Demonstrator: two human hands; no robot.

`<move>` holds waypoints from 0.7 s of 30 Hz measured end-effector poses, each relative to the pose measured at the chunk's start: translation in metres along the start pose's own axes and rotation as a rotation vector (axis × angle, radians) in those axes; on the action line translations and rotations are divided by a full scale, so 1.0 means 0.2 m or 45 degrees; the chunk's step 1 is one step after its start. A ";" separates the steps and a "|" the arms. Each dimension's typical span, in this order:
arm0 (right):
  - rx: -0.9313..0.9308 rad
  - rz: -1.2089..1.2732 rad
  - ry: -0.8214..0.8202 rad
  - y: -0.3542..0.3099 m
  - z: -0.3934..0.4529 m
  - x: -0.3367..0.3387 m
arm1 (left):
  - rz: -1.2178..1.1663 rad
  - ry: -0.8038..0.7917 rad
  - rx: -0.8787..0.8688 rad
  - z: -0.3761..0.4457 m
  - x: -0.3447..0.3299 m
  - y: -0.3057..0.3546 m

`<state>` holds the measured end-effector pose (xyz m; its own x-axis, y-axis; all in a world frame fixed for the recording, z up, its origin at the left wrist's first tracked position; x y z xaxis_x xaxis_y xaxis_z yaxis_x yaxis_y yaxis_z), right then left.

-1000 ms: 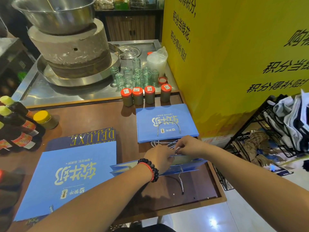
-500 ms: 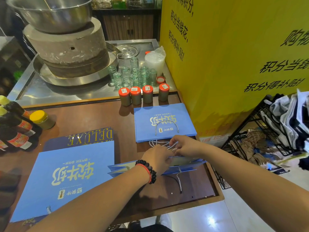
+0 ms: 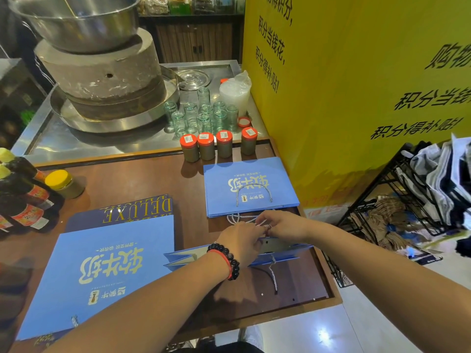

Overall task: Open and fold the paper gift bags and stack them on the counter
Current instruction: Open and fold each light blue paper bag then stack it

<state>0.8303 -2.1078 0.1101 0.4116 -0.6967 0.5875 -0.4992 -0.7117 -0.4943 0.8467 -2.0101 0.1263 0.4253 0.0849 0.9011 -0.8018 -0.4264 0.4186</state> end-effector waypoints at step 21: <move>-0.087 -0.059 -0.080 0.07 -0.04 -0.06 | 0.052 -0.058 -0.022 0.01 0.00 0.06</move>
<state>0.8123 -2.1088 0.1027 0.4811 -0.6692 0.5663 -0.5288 -0.7368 -0.4213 0.8383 -2.0170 0.1309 0.4106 0.0269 0.9114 -0.8257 -0.4132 0.3841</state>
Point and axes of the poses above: each hand's wrist, its own z-axis towards the middle knuckle, its own x-axis out of the back of the hand, y = z × x, the point moved 8 cm from there along z, towards the middle knuckle, and after that the axes turned 8 degrees about -x, right-handed, at the moved point
